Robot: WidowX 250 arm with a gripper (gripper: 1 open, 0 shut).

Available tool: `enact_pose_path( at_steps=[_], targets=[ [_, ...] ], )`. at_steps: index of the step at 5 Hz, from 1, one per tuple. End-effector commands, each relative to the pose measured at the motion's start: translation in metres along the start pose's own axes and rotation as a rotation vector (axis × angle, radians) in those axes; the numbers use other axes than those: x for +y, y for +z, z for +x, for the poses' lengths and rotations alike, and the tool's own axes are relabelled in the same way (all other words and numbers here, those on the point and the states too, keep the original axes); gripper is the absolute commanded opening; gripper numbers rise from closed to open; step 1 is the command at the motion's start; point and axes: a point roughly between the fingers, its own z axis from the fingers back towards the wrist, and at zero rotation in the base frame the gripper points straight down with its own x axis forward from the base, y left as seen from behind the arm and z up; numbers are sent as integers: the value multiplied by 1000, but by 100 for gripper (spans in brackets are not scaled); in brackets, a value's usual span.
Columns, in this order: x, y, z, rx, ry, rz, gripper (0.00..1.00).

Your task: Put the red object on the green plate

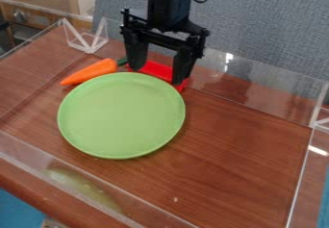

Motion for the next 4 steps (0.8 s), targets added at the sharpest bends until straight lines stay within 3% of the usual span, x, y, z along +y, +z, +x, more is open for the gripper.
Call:
enact_pose_path(
  at_steps=[1, 3, 4],
  targets=[
    [5, -7, 10, 18, -4, 2, 100],
    [15, -2, 38, 15, 80, -8, 100],
    [16, -12, 45, 18, 78, -9, 100]
  ],
)
